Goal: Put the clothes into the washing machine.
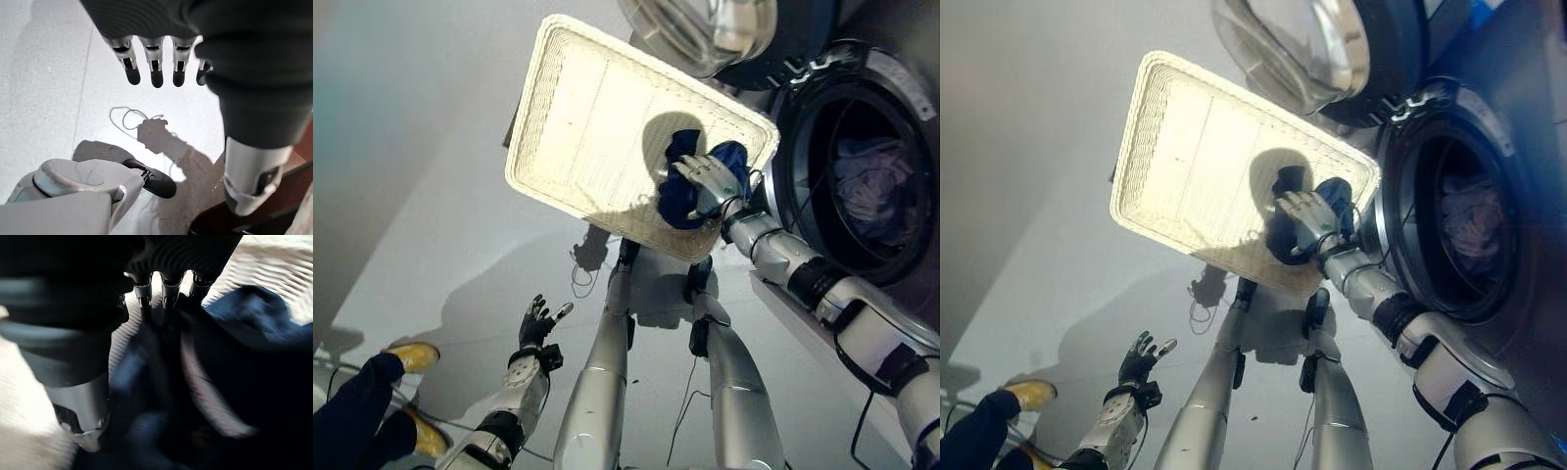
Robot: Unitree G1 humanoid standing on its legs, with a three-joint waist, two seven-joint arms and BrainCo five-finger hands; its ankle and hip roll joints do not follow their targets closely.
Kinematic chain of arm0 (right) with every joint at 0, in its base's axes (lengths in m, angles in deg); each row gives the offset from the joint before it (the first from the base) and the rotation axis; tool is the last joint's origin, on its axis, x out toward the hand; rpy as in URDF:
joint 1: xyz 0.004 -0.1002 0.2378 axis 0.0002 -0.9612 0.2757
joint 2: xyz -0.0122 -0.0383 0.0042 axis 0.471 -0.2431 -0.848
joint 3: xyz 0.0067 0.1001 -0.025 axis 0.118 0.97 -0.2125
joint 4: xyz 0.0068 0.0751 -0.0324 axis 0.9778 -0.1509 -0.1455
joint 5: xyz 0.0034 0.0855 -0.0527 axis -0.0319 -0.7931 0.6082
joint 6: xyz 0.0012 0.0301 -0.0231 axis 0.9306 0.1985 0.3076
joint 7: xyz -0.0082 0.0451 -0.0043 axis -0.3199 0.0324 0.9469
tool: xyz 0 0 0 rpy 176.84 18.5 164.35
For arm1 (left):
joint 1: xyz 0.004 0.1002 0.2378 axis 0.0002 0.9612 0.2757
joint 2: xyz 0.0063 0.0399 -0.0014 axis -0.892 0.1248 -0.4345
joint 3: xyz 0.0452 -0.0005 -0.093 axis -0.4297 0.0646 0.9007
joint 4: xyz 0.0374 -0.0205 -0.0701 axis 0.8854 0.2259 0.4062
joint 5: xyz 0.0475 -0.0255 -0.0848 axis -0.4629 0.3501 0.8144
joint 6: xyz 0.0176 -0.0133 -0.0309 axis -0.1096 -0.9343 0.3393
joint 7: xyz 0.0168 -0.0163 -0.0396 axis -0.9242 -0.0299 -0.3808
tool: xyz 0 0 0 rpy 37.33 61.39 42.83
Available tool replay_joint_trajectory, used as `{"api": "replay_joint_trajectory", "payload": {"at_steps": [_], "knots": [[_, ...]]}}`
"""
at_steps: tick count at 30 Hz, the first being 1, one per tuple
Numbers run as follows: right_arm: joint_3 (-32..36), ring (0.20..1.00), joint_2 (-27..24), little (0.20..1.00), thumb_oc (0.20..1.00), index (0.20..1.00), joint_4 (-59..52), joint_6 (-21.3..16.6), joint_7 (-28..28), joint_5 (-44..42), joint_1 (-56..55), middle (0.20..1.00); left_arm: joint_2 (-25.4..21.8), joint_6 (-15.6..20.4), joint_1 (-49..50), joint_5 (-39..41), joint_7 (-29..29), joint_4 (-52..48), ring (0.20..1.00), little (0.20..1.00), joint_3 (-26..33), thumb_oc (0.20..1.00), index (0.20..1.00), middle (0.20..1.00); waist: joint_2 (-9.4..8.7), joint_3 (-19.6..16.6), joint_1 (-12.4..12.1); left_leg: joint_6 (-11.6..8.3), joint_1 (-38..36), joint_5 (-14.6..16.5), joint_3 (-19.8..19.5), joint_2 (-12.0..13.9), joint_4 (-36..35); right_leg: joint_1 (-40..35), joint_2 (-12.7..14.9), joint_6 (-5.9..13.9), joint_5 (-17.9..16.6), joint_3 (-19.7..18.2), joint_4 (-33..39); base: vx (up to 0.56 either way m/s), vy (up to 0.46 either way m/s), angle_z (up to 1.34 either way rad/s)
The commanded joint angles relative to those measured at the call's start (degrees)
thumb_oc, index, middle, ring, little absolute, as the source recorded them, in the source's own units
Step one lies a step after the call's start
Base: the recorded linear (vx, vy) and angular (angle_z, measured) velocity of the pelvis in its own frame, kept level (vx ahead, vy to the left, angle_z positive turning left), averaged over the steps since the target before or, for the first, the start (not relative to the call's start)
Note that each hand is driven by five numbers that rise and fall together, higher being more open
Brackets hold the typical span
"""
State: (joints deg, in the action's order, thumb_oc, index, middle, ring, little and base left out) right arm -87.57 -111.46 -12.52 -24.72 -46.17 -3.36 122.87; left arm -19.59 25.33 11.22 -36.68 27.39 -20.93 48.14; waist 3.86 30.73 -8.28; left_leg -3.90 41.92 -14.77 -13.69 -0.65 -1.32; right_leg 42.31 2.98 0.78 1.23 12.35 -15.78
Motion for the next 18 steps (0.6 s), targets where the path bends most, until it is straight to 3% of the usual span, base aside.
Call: {"api": "replay_joint_trajectory", "payload": {"at_steps": [1, 8, 13, 14, 15, 16, 17, 18], "knots": [[0.79, 1.0, -0.23, 1.0, 1.0, 1.0, 5.55, 4.8, -2.92, -0.81, 1.96, 1.0, -0.58, -0.21, -1.77, -0.98, -1.38, -1.5, 1.0, 1.0, -1.31, 1.0, 1.0, 1.0, -0.05, -0.94, -2.15, 1.66, 0.94, 0.77, 5.65, -4.3, 1.02, -0.07, 0.85, 4.76, -10.82, 0.24, 8.51, 0.02, -0.035, 0.17], [1.75, 1.0, 0.02, 1.0, 1.0, 1.0, 14.6, 9.8, -12.25, 4.08, 4.12, 1.0, -0.15, -0.34, -1.52, -2.14, -2.7, -4.98, 1.0, 1.0, -3.28, 1.0, 1.0, 1.0, 1.54, -0.94, -3.51, 1.82, 2.62, 0.28, 4.49, -4.69, 0.42, 1.66, 1.45, 4.92, -11.28, 0.71, 8.98, 0.03, -0.026, 0.09], [0.76, 1.0, 0.39, 1.0, 1.0, 1.0, 15.48, 9.08, -19.0, 6.28, 4.04, 1.0, -0.01, -0.57, -1.55, -2.92, -3.31, -6.34, 1.0, 1.0, -3.75, 1.0, 1.0, 1.0, 2.01, -0.94, -3.76, 1.88, 3.2, -0.11, 4.14, -4.9, 0.1, 2.27, 1.6, 4.99, -11.7, 0.6, 9.49, 0.01, -0.013, 0.07], [0.44, 0.824, 0.62, 0.824, 0.824, 0.824, 15.41, 8.23, -21.3, 4.32, 3.81, 0.824, 0.09, -0.85, -1.66, -3.19, -3.64, -6.75, 1.0, 1.0, -3.79, 1.0, 1.0, 1.0, 2.05, -0.94, -3.79, 1.89, 3.32, -0.22, 4.1, -4.94, -0.04, 2.38, 1.6, 4.98, -11.8, 0.58, 9.69, 0.01, -0.008, 0.12], [0.45, 0.824, 0.56, 0.824, 0.824, 0.824, 15.43, 8.22, -21.31, 4.32, 4.09, 0.824, 0.08, -0.86, -1.92, -3.19, -3.65, -6.74, 1.0, 1.0, -3.7, 1.0, 1.0, 1.0, 2.06, -0.94, -3.76, 1.89, 3.83, -0.46, 4.05, -4.99, 0.12, 2.74, 1.62, 4.99, -12.13, 0.64, 9.79, 0.01, -0.013, 0.12], [0.76, 0.388, 1.03, 0.388, 0.388, 0.388, 15.48, 6.83, -23.01, 2.2, 3.6, 0.388, 0.09, -1.29, -1.8, -3.5, -4.0, -7.24, 1.0, 1.0, -3.8, 1.0, 1.0, 1.0, 2.04, -0.94, -3.85, 1.93, 3.34, -0.32, 4.01, -4.99, -0.13, 2.4, 1.6, 4.95, -11.91, 0.58, 9.86, 0.01, -0.011, 0.08], [0.76, 0.2, 1.38, 0.2, 0.2, 0.2, 15.13, 5.63, -24.23, 0.27, 3.44, 0.2, 0.08, -1.52, -1.93, -3.63, -4.17, -7.57, 1.0, 1.0, -3.92, 1.0, 1.0, 1.0, 2.1, -0.94, -3.91, 1.94, 3.37, -0.33, 3.86, -5.05, -0.12, 2.5, 1.59, 4.87, -11.88, 0.48, 9.92, 0.01, -0.013, 0.07], [1.09, 0.2, 1.62, 0.2, 0.2, 0.2, 14.61, 4.7, -24.96, -1.62, 3.27, 0.2, 0.03, -1.96, -2.34, -3.71, -4.34, -7.85, 1.0, 1.0, -3.68, 1.0, 1.0, 1.0, 2.07, -0.94, -3.87, 1.91, 3.89, -0.54, 3.76, -5.11, 0.13, 2.87, 1.65, 4.91, -12.17, 0.47, 10.0, 0.0, -0.003, 0.04]]}}
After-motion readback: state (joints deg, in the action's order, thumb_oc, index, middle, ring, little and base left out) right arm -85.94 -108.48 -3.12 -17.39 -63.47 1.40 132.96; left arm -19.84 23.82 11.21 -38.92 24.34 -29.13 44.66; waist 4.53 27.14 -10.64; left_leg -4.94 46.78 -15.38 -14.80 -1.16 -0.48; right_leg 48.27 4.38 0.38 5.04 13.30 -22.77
